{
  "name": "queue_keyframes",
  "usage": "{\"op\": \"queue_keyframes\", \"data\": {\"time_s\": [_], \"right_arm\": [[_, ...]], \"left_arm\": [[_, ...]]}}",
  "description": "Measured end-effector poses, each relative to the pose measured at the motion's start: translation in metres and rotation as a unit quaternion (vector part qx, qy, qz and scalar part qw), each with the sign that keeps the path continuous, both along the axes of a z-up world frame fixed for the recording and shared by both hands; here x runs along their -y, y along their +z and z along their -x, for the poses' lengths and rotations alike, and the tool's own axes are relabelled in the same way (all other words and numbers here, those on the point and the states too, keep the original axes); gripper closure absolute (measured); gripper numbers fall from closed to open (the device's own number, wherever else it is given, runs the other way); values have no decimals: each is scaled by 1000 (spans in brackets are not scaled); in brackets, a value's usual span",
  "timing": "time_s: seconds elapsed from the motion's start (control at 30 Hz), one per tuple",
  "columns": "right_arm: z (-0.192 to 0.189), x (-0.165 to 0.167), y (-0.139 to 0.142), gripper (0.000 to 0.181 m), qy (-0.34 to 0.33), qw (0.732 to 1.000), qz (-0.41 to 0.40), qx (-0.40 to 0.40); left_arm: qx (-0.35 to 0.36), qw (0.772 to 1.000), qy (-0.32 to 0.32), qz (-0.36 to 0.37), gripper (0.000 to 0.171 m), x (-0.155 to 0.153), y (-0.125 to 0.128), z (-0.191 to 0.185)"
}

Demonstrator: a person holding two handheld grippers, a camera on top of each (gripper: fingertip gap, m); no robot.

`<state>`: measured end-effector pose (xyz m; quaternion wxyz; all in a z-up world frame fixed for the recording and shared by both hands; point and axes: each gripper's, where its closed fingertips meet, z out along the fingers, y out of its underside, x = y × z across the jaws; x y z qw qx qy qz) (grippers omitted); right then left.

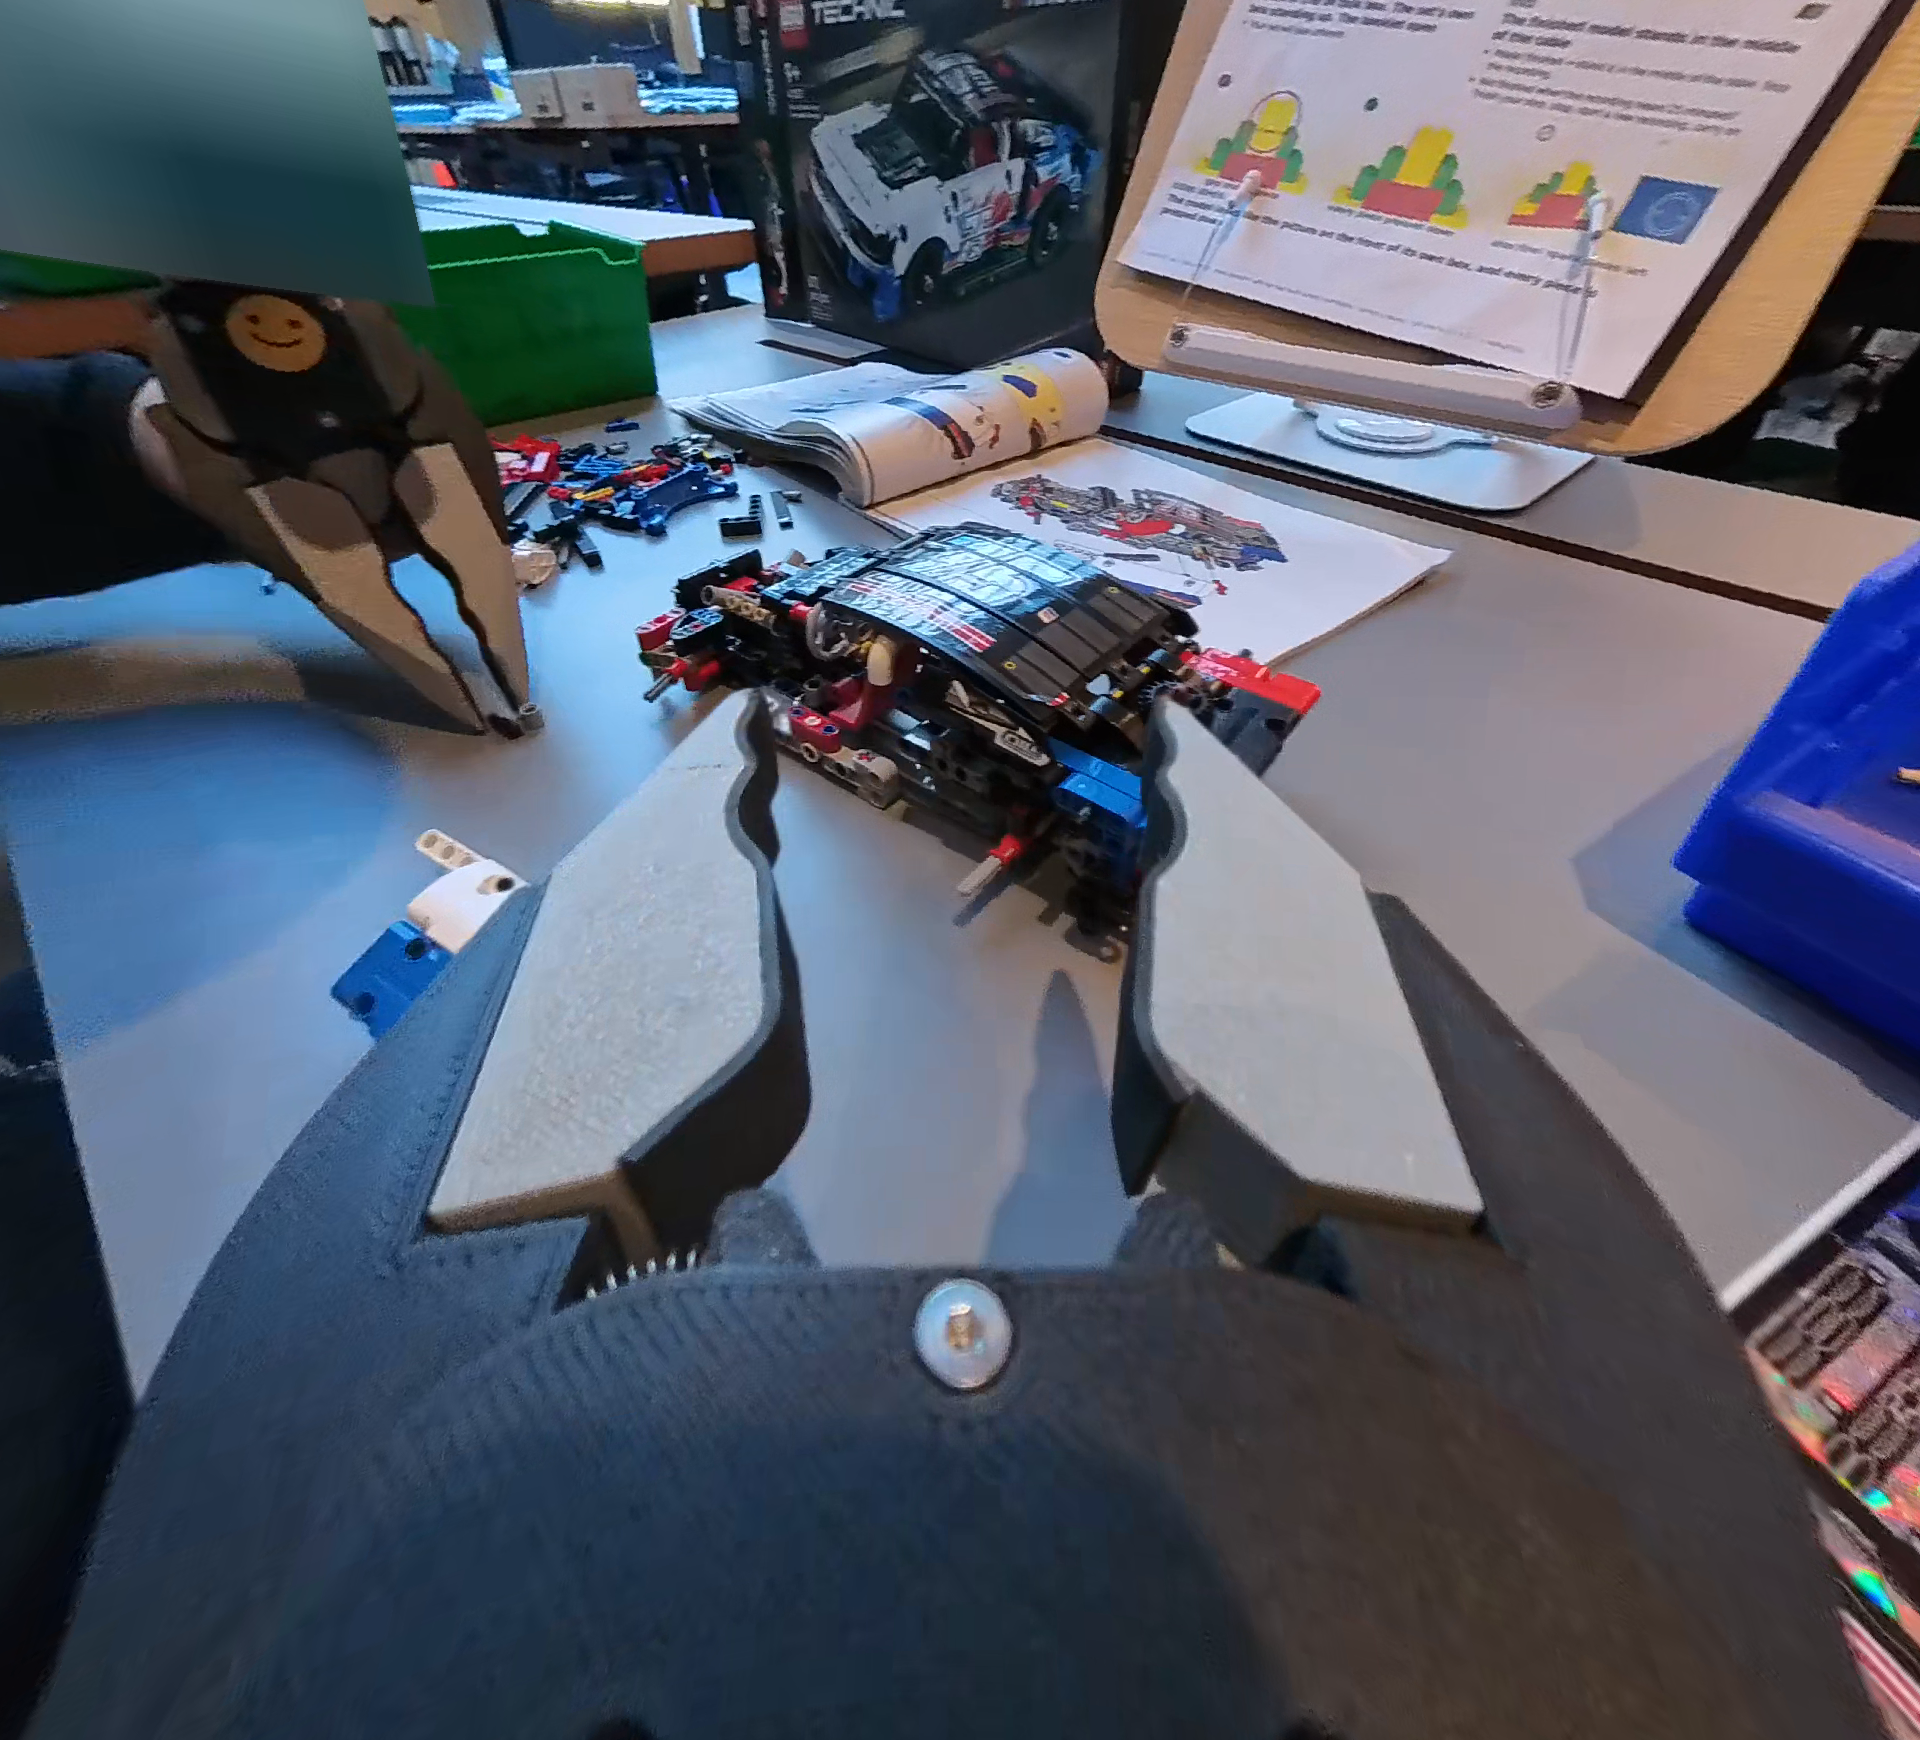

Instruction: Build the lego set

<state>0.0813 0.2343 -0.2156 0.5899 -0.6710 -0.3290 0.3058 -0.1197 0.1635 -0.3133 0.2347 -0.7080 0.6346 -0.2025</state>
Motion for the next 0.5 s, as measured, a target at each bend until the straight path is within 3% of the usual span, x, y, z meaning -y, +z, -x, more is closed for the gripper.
{"op": "queue_keyframes", "data": {"time_s": [0.07,0.4,0.5], "right_arm": [[6,5,-2,115,23,1000,7,-2],[35,40,-10,112,117,993,34,14],[51,57,-11,120,154,986,54,19]], "left_arm": [[-3,1000,-1,4,169,2,0,0],[31,997,71,3,170,3,1,-3],[80,993,88,-2,170,7,18,-15]]}}
